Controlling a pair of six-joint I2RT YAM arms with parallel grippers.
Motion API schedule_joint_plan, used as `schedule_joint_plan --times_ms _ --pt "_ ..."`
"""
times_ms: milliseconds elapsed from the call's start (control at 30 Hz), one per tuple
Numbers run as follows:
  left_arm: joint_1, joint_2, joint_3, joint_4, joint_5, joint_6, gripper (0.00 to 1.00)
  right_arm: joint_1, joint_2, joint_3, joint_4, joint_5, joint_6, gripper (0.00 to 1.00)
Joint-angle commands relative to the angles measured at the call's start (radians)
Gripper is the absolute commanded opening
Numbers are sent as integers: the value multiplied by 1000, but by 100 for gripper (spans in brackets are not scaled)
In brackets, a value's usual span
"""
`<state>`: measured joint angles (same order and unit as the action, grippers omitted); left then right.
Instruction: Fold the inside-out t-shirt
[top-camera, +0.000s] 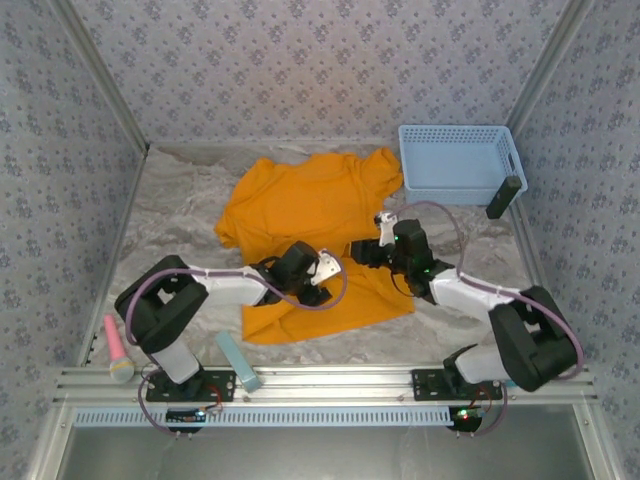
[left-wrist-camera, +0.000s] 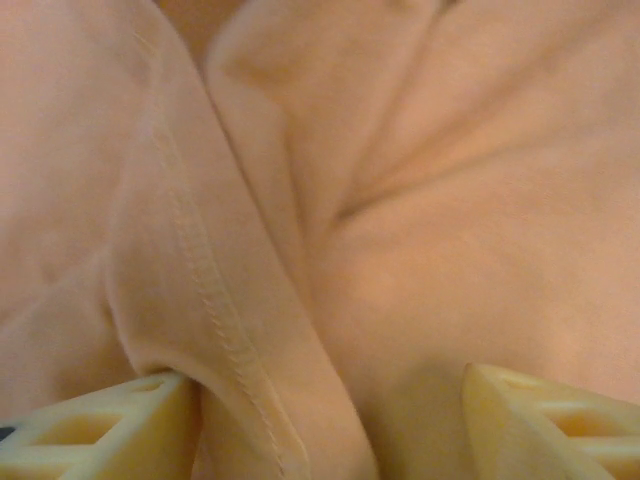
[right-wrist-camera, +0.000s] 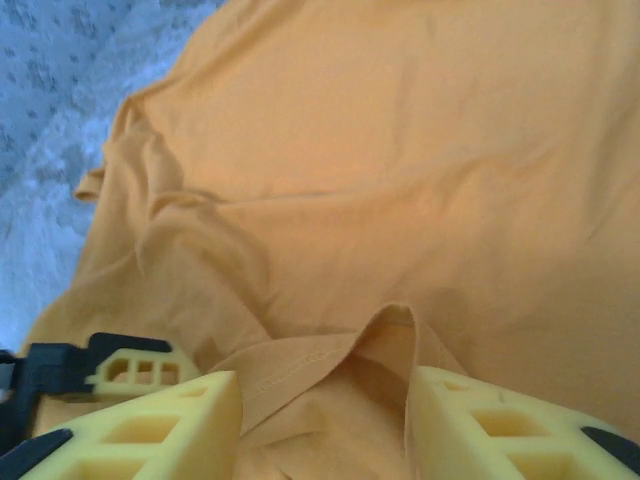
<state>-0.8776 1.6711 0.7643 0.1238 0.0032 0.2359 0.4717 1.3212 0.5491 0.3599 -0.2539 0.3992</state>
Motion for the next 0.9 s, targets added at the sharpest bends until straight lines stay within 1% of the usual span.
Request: schedule_joint_plan --times_ms 0,33,100,133,200,267,367,467,500,600,633,767,833,867 --pt "0 29 55 -61 -96 55 50 -20 -89 16 -88 0 53 49" --pt "0 29 58 -66 -98 60 34 -21 -111 12 -93 -1 52 48" --pt "13 8 67 -81 -74 53 7 -17 -146 3 -114 -20 26 48" --pt "23 -17 81 -113 -63 29 3 -12 -157 2 -136 -29 4 48" --pt "48 -80 103 -168 -10 -22 1 5 -174 -11 -171 -40 -37 48" --pt "74 -154 105 -187 48 -63 0 33 -182 -38 -174 -84 -78 49" --pt "119 -243 110 -200 148 -133 0 112 -164 -75 -132 -125 -134 50" --pt "144 -300 131 -233 197 -175 0 214 -115 -74 -79 -85 -157 54" --pt "152 -314 138 -239 209 -188 0 248 -92 -72 -50 -60 -159 54" --pt "172 -329 154 -233 253 -212 0 376 -6 -65 46 128 -200 57" --pt "177 -326 165 -237 267 -217 0 405 33 -60 79 190 -198 59" --pt "184 -328 205 -271 291 -219 0 462 222 -6 216 325 -145 65" --pt "190 -339 208 -270 308 -228 0 472 303 42 227 418 -130 66" --pt "193 -345 208 -269 315 -235 0 473 329 64 227 443 -137 67"
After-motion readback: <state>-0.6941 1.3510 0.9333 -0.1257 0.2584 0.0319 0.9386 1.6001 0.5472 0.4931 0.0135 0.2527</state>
